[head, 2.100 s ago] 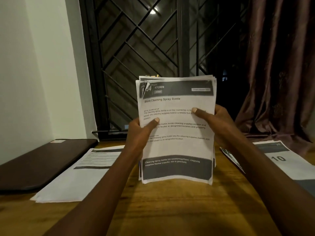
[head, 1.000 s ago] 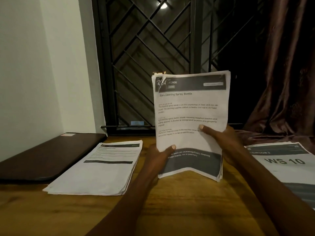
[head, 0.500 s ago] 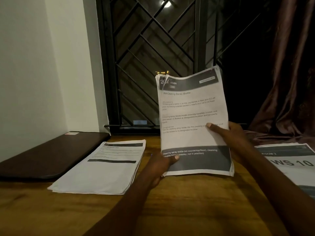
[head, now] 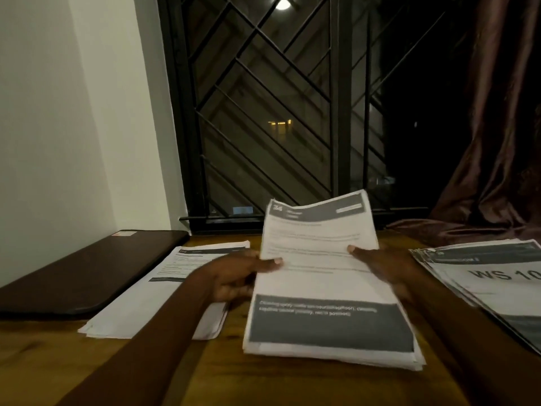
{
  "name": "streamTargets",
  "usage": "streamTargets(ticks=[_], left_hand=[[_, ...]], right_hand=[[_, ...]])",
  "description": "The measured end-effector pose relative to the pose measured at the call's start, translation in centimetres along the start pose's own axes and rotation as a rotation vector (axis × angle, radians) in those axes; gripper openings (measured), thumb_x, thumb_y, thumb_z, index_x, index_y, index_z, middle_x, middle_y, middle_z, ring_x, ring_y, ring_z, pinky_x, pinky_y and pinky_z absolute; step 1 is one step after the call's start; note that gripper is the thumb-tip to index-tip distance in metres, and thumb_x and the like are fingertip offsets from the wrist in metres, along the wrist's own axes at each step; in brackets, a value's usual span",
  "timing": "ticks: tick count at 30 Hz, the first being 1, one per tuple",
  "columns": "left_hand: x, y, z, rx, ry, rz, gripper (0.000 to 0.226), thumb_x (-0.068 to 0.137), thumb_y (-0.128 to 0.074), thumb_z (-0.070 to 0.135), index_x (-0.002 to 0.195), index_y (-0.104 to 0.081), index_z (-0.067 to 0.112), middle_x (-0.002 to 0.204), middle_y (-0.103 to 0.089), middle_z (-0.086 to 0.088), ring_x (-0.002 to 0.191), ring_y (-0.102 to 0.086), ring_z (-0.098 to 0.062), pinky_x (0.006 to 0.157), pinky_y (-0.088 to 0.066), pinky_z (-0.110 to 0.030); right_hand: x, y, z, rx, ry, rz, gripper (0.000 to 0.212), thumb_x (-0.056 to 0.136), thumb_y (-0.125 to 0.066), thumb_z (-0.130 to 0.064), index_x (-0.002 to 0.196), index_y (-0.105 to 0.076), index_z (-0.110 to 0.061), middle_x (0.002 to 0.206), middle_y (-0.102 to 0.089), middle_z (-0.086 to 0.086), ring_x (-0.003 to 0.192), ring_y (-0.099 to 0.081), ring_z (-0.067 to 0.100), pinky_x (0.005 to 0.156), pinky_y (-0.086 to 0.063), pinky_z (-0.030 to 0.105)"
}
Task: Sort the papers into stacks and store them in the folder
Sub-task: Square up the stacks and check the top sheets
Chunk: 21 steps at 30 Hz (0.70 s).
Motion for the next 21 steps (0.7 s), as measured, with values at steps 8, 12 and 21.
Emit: streamTargets(ticks=[8,12,21], left_hand=[[3.7,0.2,0.0,-0.112,-0.038,0.214,0.035,0.093,-0.060,0.007,0.127,-0.058,0.000,0.117,-0.068,-0.023,0.109,-0.064,-0.041,0.102,-0.044,-0.058],[3.6,-0.5,-2.1,-0.157,-0.049,0.138,0.031,0.092,-0.060,0.005,0.122,-0.062,0.009,0.116,-0.069,-0.020,0.110,-0.064,-0.041,0.103,-0.043,-0.059],[4.4,0.0,-1.9,-0.130,-0.171,0.228,0.026,0.096,-0.057,0.020,0.118,-0.063,0.006,0.106,-0.073,-0.019,0.098,-0.071,-0.037,0.090,-0.054,-0.052]], right_hand=[[-2.2,-2.1,0.0,0.106,-0.047,-0.189,0.022,0.091,-0.061,-0.016,0.109,-0.065,-0.006,0.095,-0.075,0.009,0.081,-0.073,0.023,0.059,-0.058,0.030],[-0.8,-0.6,0.1,0.147,0.022,0.000,0.024,0.092,-0.062,-0.022,0.111,-0.063,-0.008,0.095,-0.074,0.013,0.085,-0.072,0.030,0.071,-0.059,0.041],[0.1,-0.4,1.0,-0.033,0.117,0.161,0.012,0.090,-0.065,-0.020,0.101,-0.065,-0.016,0.091,-0.073,0.004,0.075,-0.070,0.016,0.054,-0.052,0.020]])
Point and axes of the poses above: each hand's wrist, its own x-axis towards the middle knuckle, its own y-axis out of the back of the hand, z = x × y, the point moved 1 cm from there along x, towards the middle knuckle
